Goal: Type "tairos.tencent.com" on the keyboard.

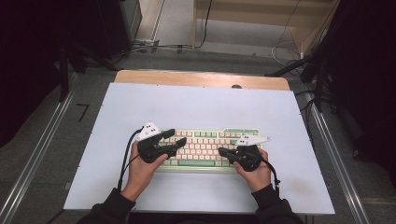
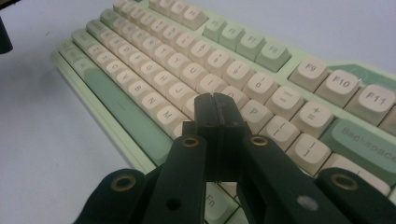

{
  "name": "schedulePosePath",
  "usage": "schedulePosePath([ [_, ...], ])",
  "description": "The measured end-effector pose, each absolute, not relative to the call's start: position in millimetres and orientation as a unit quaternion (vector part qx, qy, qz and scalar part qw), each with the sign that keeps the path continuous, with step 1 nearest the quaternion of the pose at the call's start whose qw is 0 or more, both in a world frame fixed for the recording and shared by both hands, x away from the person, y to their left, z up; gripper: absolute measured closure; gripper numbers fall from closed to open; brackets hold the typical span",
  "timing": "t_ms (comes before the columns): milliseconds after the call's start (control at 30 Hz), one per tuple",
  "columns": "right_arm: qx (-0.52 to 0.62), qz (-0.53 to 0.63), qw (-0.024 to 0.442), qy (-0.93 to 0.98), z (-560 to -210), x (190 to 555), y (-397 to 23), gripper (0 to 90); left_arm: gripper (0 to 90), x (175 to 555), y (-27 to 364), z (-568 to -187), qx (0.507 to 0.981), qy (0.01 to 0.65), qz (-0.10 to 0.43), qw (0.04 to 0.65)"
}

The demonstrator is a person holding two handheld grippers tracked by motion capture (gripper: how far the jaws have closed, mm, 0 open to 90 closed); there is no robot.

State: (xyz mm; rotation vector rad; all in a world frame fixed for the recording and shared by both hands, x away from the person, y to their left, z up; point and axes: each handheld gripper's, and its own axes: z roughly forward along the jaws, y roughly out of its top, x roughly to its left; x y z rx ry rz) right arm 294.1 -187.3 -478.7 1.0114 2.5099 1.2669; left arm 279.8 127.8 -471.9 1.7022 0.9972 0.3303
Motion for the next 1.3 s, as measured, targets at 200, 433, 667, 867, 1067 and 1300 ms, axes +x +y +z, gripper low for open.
schedulePosePath([
  [200, 0.333, 0.409, 0.071, 0.847, -483.6, 293.3, -184.0, 87.7, 39.5, 279.3, 127.3, -472.4, 0.717, 0.419, 0.138, 0.54],
  [433, 0.328, 0.414, 0.072, 0.846, -483.2, 291.6, -182.0, 87.3, 39.5, 279.2, 126.7, -473.3, 0.717, 0.418, 0.134, 0.541],
  [667, 0.363, 0.497, 0.091, 0.783, -471.5, 293.6, -200.2, 42.6, 39.5, 279.3, 126.5, -473.8, 0.719, 0.419, 0.132, 0.538],
  [867, 0.394, 0.506, 0.087, 0.762, -473.1, 300.8, -211.2, 32.6, 41.4, 278.9, 126.1, -474.2, 0.721, 0.417, 0.132, 0.537],
  [1067, 0.396, 0.506, 0.087, 0.761, -473.0, 301.2, -211.9, 32.6, 61.1, 276.8, 124.6, -475.0, 0.736, 0.401, 0.127, 0.53],
  [1300, 0.398, 0.501, 0.089, 0.763, -473.8, 301.8, -211.5, 32.7, 90.0, 274.3, 120.1, -476.7, 0.766, 0.385, 0.112, 0.504],
])
